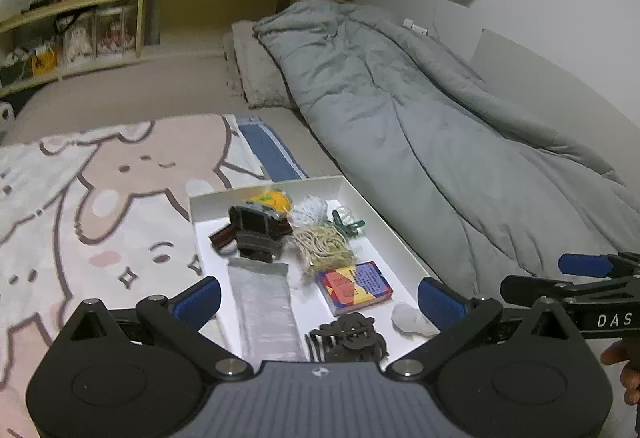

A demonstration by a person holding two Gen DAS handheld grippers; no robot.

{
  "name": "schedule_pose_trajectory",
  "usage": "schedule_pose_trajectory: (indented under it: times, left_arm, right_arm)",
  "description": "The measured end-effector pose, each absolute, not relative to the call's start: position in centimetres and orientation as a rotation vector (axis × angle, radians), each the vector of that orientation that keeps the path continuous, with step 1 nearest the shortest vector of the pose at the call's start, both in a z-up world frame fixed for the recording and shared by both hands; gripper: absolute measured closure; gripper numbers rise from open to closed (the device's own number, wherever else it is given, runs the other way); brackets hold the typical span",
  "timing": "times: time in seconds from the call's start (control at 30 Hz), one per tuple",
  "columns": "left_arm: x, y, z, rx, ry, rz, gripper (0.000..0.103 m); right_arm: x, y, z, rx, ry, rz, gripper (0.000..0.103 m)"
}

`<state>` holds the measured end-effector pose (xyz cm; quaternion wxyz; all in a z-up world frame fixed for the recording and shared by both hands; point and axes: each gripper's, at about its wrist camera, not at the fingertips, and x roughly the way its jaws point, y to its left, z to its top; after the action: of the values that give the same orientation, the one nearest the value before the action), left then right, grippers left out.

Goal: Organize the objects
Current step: 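Open both grippers and withdraw them from the tray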

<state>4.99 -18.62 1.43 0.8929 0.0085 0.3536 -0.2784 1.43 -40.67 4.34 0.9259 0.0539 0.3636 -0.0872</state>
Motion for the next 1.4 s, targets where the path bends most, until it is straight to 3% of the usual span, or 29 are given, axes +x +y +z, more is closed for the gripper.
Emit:
schedule_pose_trajectory:
  times: [0.5, 1.4]
  left_arm:
    - [3.3, -12.9, 4.0, 0.039, 0.69, -0.458, 0.0]
    - [2.9, -9.5, -0.3, 0.164, 0.768, -0.344, 0.0]
  right_arm:
    - [-1.4, -35.7, 4.7, 0.085, 0.669, -0.301, 0.0]
    - [-1.6, -32.0, 1.3, 0.055, 0.754, -0.328, 0.0]
